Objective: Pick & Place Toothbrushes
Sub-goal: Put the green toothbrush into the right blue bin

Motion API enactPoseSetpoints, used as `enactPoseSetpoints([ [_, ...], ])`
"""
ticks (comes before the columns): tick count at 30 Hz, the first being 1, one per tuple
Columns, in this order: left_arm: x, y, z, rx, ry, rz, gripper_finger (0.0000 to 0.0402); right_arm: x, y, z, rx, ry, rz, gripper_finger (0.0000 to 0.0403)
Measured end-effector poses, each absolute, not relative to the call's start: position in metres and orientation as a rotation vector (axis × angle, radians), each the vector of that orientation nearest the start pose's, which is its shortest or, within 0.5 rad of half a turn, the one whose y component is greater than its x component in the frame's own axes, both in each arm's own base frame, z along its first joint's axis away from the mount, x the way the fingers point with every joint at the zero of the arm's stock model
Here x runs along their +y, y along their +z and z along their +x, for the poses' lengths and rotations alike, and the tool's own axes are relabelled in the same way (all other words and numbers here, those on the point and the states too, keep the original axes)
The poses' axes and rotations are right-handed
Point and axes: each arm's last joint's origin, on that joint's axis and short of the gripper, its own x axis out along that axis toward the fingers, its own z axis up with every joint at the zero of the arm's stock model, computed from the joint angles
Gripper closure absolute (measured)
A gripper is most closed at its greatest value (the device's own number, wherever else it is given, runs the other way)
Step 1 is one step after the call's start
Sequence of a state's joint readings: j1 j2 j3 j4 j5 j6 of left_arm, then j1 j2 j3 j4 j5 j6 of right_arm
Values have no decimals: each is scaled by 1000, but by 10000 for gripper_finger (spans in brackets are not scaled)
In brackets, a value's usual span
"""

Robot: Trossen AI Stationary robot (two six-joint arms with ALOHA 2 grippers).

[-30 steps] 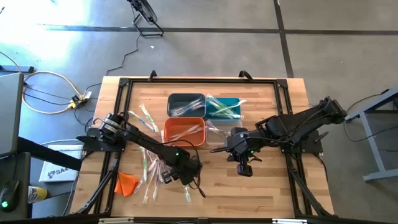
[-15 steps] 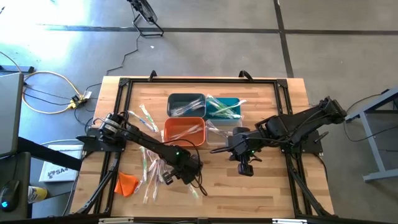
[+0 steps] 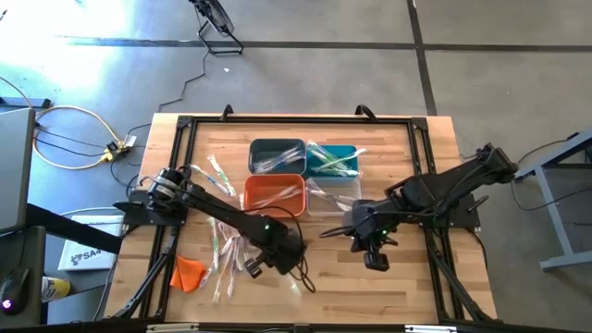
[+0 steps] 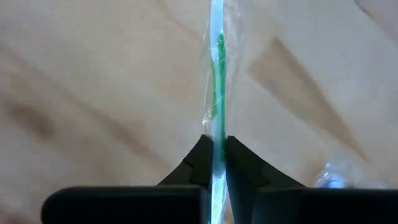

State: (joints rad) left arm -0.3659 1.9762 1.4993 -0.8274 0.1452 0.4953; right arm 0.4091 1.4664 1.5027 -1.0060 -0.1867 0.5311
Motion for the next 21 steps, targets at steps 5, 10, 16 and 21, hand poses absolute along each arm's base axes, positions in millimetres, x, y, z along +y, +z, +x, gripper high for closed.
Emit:
enactPoseSetpoints([
  [5,-136,225,378,1176,-678,612,384,125,369,244,1072,290,410,401],
  [10,-111,256,390,1174,-591,563,385,129,389,216,983,272,420,401],
  [16,-77,296,405,1096,-459,465,386,132,410,179,851,203,454,401],
  [21,-47,324,418,978,-279,372,386,137,420,155,723,134,439,401],
])
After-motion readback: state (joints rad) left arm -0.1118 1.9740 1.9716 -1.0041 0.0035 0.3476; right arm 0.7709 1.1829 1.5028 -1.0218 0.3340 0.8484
